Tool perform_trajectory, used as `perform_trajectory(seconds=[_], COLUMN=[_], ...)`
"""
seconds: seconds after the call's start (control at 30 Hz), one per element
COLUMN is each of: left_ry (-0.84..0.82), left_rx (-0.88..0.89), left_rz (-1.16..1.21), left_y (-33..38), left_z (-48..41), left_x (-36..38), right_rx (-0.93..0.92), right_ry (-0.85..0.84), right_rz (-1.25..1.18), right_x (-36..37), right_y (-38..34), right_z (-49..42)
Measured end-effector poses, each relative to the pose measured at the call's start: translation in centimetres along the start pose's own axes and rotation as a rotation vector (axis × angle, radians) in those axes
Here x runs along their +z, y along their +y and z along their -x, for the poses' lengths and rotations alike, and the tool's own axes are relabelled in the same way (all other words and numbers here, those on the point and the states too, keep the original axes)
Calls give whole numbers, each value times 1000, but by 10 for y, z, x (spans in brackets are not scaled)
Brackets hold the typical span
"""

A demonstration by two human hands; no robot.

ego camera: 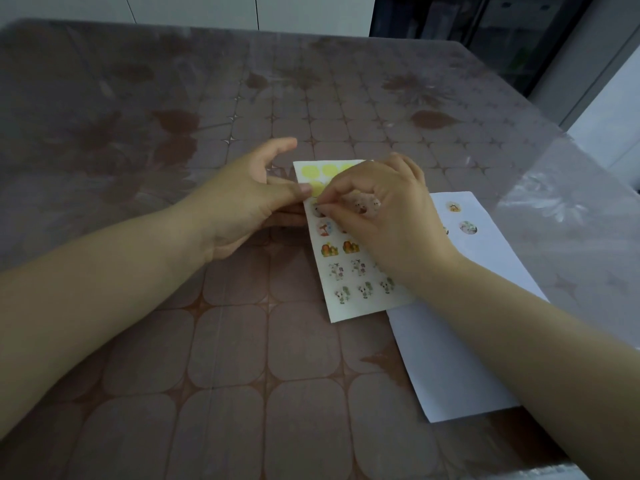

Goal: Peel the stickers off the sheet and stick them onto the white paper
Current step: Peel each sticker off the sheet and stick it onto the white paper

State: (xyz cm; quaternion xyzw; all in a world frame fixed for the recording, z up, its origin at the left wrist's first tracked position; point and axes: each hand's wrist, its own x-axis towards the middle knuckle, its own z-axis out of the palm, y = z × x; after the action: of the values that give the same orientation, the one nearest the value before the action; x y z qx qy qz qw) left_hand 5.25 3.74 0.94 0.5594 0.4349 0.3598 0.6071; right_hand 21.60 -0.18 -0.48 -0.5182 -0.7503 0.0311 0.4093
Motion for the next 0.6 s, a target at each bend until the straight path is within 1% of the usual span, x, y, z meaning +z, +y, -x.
perform_trajectory(seconds=[0.13, 0.23, 0.4, 0.5, 0.57, 0.6], left_ry=[-10, -23, -21, -25, -13, 1], left_rx=[144, 181, 196, 181, 149, 136], left_rz=[-308, -395, -416, -383, -318, -307], left_y=[-4, -6, -3, 0, 2, 4], left_z=[1, -1, 2, 3, 3, 2], left_x=[-5, -8, -6, -4, -5, -7], right_rx=[218, 348, 461, 479, 457, 444], right_ry=[-167, -209, -190, -155, -165, -199], right_rz=[-239, -386, -455, -449, -385, -330], right_x=[-9, -14, -16, -25, -46, -60], right_y=[-7, -13, -14, -12, -10, -8], right_z=[0, -1, -2, -7, -14, -18])
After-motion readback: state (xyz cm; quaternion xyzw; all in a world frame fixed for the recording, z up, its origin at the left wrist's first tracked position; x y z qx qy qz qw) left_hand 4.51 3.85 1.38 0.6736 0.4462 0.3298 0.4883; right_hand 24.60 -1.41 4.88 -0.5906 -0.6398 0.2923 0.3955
